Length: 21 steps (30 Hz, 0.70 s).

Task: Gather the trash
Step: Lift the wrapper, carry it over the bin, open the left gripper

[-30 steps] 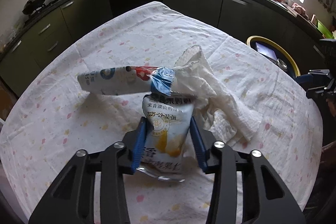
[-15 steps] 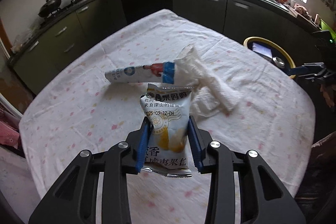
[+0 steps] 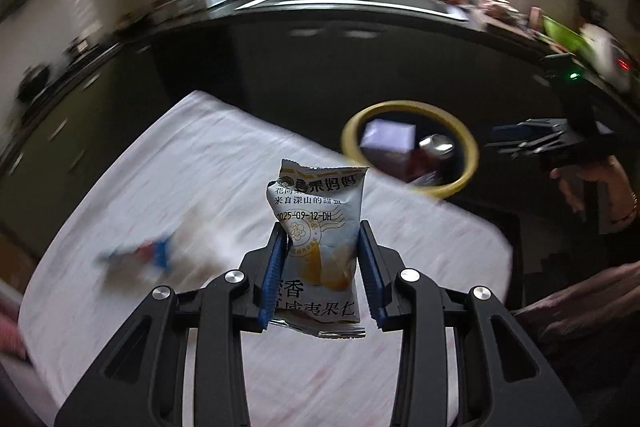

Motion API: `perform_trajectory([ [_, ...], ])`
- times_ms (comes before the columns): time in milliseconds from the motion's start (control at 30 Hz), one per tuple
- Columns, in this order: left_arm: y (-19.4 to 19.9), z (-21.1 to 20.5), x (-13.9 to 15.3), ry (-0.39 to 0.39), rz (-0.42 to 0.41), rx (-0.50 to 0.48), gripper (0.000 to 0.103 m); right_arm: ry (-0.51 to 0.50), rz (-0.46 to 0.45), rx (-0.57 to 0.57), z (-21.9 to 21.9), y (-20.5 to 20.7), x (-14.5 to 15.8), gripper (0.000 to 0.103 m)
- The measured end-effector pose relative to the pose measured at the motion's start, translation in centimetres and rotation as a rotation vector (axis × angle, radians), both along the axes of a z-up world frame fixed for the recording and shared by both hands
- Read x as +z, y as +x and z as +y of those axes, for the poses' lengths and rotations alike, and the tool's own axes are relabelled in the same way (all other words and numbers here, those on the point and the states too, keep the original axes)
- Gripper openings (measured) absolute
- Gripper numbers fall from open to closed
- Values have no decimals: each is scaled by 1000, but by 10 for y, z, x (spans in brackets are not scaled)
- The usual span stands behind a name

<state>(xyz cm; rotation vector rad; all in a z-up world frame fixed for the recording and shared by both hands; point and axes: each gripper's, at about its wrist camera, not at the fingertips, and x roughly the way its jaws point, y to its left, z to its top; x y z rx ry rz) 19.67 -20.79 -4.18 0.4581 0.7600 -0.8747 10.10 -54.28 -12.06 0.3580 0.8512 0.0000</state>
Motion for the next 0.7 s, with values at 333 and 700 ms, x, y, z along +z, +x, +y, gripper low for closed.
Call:
perform_trajectory([
  [333,-9,-176,-14,1,42,-277,37,41,-19,-128,-63,-35,-11,86],
  [700,13,-288,-82,89,81,-332,50,75,-13,-239,-111,-60,-24,86],
])
